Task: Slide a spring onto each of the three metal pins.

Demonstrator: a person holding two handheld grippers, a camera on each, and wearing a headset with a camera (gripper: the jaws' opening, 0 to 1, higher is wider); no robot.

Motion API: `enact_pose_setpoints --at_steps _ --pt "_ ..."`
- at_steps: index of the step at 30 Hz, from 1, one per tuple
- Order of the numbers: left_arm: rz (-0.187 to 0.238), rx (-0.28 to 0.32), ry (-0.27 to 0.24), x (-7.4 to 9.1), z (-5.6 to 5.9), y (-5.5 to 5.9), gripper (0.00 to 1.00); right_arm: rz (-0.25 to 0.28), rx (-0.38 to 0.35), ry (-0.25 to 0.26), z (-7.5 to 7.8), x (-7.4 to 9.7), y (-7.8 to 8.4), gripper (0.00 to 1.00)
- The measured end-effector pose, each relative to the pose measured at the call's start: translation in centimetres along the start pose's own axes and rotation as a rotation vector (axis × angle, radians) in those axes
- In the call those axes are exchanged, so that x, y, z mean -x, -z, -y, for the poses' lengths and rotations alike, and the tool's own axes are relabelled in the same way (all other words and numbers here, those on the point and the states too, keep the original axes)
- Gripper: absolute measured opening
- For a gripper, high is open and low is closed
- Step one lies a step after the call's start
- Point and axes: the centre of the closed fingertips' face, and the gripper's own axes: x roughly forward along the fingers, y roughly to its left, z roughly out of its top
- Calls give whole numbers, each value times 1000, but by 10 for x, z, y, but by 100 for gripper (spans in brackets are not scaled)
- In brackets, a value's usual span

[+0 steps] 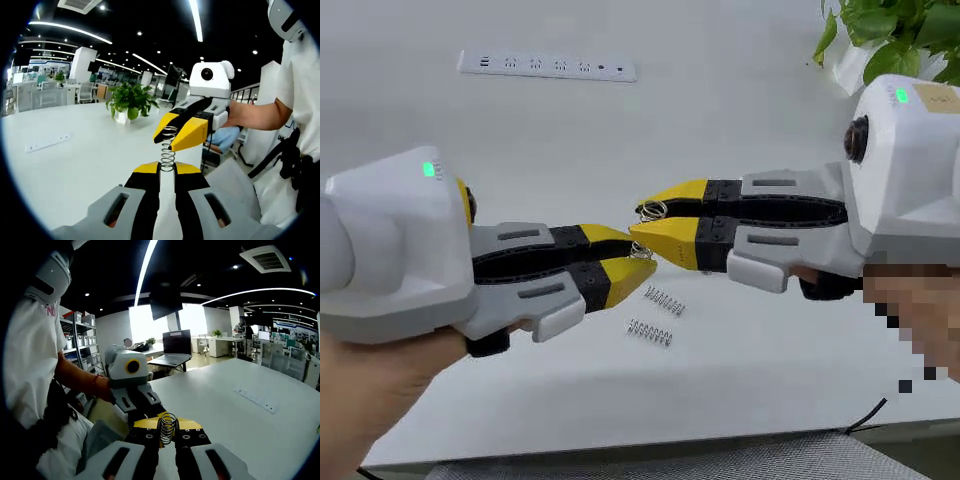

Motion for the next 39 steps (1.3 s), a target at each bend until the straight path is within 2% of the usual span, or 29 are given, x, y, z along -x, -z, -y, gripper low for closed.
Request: enact_pose_setpoints --at_steps 10,15,20,23,25,26,29,32,34,37,39 --pt "-4 -13 7 1 0 -1 6 -31 5 -33 3 4 1 11" --pt "-28 -33 21 0 4 3 6 -101 69 -67 2 10 2 18" --pt "-60 -63 37 -3 7 8 6 -232 174 -140 2 21 2 21" --pt "-76 -72 46 -5 8 10 6 -299 224 -207 -3 23 1 21" --pt "-86 -79 52 -6 9 12 6 -331 229 -274 -10 22 0 21" --pt "-91 -83 56 -7 10 13 6 -367 259 -301 -11 22 2 21" --pt "-103 -89 65 -9 12 16 6 -473 345 -341 -5 22 10 22" --pt "-113 -96 71 -10 14 18 6 -514 374 -384 -6 19 10 23" --pt "-118 -98 74 -11 15 19 6 -546 374 -414 -14 18 15 25" --pt "-122 -101 76 -12 16 20 6 -621 433 -447 -8 20 27 26" --pt "-123 -97 79 -12 17 21 6 -643 442 -459 -8 19 32 22"
